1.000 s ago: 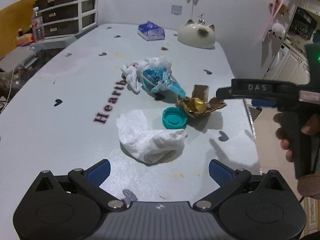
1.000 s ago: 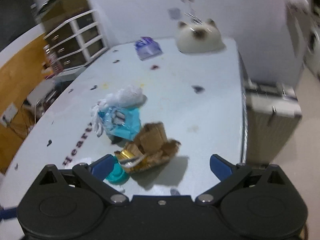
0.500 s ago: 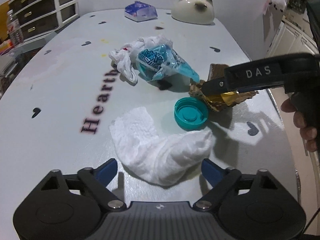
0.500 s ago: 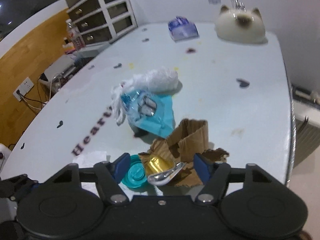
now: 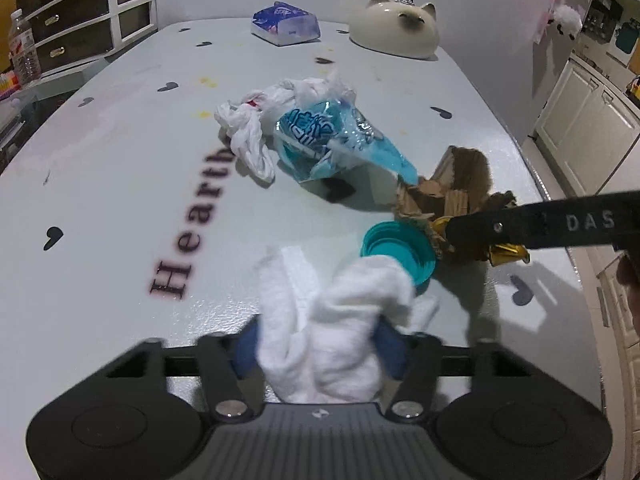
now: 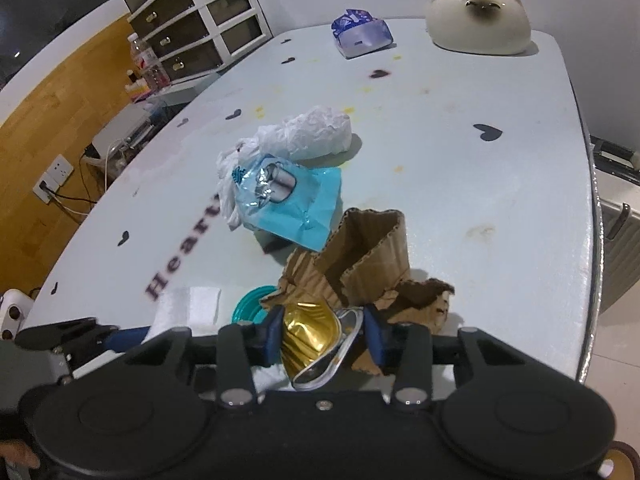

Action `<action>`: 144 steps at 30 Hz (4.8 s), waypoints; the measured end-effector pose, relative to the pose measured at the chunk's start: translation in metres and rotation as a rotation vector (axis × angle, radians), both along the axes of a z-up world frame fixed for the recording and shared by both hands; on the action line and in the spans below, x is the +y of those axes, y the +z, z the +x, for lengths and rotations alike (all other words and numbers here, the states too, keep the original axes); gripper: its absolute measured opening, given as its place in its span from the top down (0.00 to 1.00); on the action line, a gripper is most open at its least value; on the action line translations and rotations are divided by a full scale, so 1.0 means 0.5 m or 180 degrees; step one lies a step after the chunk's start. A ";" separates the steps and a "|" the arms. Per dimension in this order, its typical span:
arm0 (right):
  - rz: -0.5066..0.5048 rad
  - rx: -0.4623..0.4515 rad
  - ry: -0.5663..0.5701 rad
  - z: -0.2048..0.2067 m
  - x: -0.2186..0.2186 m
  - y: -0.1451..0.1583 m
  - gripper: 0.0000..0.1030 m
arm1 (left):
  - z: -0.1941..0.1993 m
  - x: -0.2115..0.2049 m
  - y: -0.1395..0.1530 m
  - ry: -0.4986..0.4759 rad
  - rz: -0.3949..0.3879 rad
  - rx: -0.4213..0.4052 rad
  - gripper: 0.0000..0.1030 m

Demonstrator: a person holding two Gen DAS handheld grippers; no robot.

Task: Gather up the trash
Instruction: 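Grasp the white tissue with the left tool while the right tool grasps the gold foil wrapper, then carry the tissue with the left tool while the right tool carries the wrapper to the bin, then open the left tool over the bin while the right tool releases the wrapper, then move both open tools back from the bin toward the table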

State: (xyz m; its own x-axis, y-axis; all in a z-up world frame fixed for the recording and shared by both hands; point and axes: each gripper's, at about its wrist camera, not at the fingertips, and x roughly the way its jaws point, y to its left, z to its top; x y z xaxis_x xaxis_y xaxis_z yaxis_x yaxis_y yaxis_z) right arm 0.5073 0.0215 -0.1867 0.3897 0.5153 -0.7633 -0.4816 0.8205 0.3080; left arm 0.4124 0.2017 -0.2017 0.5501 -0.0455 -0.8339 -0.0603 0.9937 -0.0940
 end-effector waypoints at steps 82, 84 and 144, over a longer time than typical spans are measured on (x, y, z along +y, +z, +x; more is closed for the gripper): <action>-0.0239 -0.0389 -0.1380 -0.466 -0.659 0.137 0.59 | -0.311 -0.554 0.183 -0.0330 -0.0303 -0.0181 0.81; -0.0259 -0.0317 -0.1389 -0.439 -0.703 0.120 0.59 | -0.282 -0.594 0.163 -0.0333 -0.0337 -0.0110 0.81; -0.0580 0.0872 -0.1256 -0.236 -0.887 -0.282 0.06 | -0.018 -0.776 -0.277 -0.0299 0.0011 0.1276 0.00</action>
State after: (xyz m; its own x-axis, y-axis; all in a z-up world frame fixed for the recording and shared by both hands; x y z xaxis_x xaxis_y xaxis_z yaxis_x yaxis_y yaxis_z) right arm 0.3896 -0.4220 -0.3275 0.3009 0.2183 -0.9283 -0.0460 0.9756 0.2145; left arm 0.4032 -0.1866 -0.3403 0.1751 -0.0769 -0.9815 -0.0005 0.9969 -0.0782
